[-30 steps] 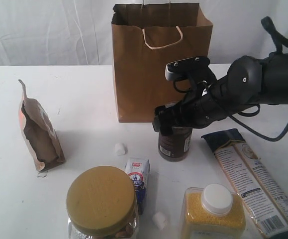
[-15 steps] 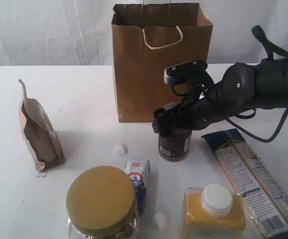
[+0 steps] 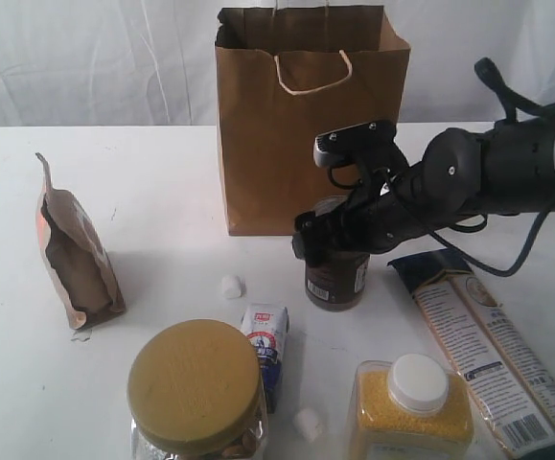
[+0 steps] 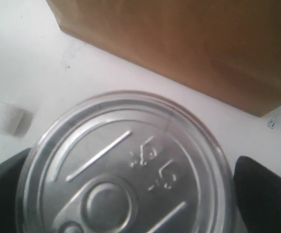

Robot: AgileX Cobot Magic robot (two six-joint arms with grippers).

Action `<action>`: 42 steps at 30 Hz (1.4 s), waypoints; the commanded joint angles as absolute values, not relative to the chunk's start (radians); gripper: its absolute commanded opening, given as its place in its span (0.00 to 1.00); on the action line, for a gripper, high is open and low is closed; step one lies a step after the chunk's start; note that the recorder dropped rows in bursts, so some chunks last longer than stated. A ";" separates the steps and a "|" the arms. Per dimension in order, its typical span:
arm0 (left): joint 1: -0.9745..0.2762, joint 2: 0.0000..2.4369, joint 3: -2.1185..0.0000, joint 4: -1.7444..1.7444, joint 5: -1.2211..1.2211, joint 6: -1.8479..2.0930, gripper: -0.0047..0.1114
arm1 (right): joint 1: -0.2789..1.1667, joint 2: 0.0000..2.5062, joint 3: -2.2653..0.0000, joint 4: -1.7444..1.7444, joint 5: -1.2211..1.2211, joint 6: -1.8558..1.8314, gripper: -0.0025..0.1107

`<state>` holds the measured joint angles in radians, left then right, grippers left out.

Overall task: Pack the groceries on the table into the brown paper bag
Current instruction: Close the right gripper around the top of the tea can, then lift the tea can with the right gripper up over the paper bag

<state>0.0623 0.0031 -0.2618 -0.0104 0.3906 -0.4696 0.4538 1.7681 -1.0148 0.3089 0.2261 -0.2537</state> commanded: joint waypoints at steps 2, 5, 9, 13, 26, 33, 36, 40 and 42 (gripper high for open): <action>0.057 0.000 -0.270 -0.022 0.390 -0.463 0.04 | 0.458 1.787 -1.016 0.312 0.226 -0.266 0.95; 0.057 0.000 -0.270 -0.022 0.386 -0.464 0.04 | 0.458 1.787 -1.016 0.312 0.217 -0.266 0.88; 0.057 0.000 -0.270 -0.022 0.386 -0.464 0.04 | 0.458 1.785 -1.016 0.314 0.221 -0.266 0.63; 0.057 0.000 -0.270 -0.022 0.386 -0.464 0.04 | 0.458 1.785 -1.016 0.316 0.223 -0.262 0.33; 0.057 0.000 -0.270 -0.022 0.339 -0.464 0.04 | 0.458 1.476 -1.016 0.311 0.384 -0.264 0.02; 0.057 0.000 -0.270 -0.048 0.304 -0.464 0.04 | 0.458 1.275 -1.016 0.297 0.537 -0.266 0.02; 0.057 0.000 -0.270 -0.063 0.304 -0.464 0.04 | 0.458 1.178 -1.016 0.295 0.552 -0.266 0.02; 0.057 0.000 -0.270 -0.080 0.304 -0.464 0.04 | 0.458 1.055 -1.016 0.270 0.544 -0.266 0.02; 0.057 0.000 -0.270 -0.082 0.304 -0.464 0.04 | 0.458 1.006 -1.016 0.249 0.542 -0.264 0.02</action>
